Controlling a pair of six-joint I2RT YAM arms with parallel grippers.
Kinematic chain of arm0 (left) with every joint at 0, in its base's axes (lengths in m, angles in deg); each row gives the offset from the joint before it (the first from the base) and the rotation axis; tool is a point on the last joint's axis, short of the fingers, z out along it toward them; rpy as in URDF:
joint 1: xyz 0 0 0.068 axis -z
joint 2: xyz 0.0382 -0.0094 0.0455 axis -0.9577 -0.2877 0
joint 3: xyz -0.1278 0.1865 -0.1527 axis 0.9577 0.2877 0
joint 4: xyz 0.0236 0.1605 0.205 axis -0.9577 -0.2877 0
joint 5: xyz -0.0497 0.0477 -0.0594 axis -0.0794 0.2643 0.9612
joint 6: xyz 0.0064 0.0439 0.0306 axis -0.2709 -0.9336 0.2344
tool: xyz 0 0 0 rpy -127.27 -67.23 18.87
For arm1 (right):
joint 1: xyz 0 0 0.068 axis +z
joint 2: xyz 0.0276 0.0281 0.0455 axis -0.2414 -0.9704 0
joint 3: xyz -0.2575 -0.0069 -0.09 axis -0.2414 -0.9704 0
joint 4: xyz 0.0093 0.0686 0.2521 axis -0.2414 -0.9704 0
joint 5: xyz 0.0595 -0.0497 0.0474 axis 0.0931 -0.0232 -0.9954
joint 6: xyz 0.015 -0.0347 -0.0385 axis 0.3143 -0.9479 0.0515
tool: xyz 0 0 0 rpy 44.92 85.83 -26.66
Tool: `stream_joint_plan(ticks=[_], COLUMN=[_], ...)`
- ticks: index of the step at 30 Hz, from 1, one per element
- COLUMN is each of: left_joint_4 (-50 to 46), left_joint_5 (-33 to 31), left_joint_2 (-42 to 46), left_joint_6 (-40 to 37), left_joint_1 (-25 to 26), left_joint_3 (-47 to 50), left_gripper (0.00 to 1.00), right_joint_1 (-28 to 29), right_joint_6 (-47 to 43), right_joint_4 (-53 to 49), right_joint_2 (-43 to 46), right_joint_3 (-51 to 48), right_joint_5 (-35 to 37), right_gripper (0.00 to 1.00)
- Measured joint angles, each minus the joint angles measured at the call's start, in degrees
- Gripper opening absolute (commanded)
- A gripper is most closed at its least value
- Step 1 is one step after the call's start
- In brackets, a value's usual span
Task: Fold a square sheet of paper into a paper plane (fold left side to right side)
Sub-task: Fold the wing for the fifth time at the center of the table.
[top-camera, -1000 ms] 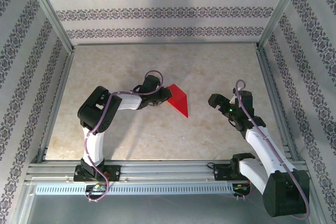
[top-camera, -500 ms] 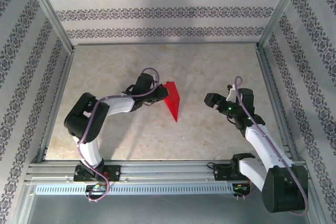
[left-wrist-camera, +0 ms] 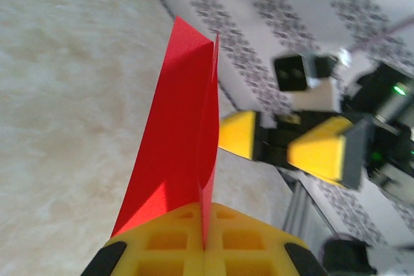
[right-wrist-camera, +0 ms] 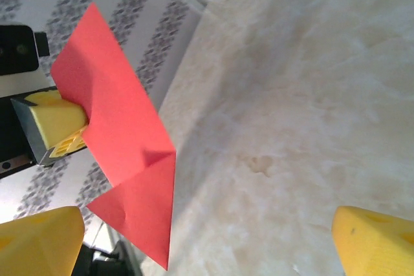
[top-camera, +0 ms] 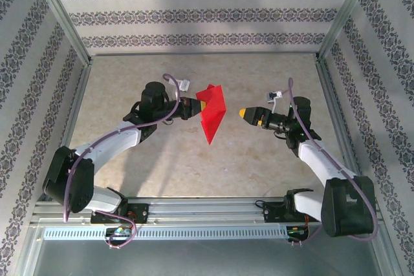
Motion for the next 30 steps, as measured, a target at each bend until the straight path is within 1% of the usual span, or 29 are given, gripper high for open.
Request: stream_joint_plan(ticks=[2,6,11,14,17,24,30], left_joint_4=[0.00,0.02,0.02,-0.07,-0.94,-4.98,-6.64], left_joint_5=[2.93,7.52,10.45,10.40,9.42,7.76,7.15], left_joint_2=[0.50,0.55,0.55,0.55,0.55,0.26,-0.42], left_joint_6=[-0.50,-0.85,-1.01,-1.66,-2.86,-5.03,-5.99], left_joint_1=[0.00,0.00,0.00,0.00,0.00,-0.02,-0.02], left_joint_3=[-0.20,-0.33,-0.33,-0.33,-0.33,-0.33,-0.33], left_gripper=[0.00,0.00,0.00,0.00,0.00,0.00,0.00], right_joint_1=[1.22,5.53,9.42,10.14,10.40,10.43,10.43], right_joint_6=[0.07,-0.09,-0.31,-0.74,-0.92,-1.11,-1.64], right_joint_4=[1.14,2.54,3.08,2.99,2.49,0.59,-0.90], right_joint_2=[-1.51,-3.45,-5.99,-7.15,-8.13,-8.98,-9.25], right_joint_3=[1.42,3.96,7.02,8.35,9.40,10.93,12.61], right_joint_5=[-2.40,-6.08,-8.76,-9.73,-10.32,-10.88,-10.56], right_gripper=[0.98,0.92,0.77,0.67,0.60,0.50,0.42])
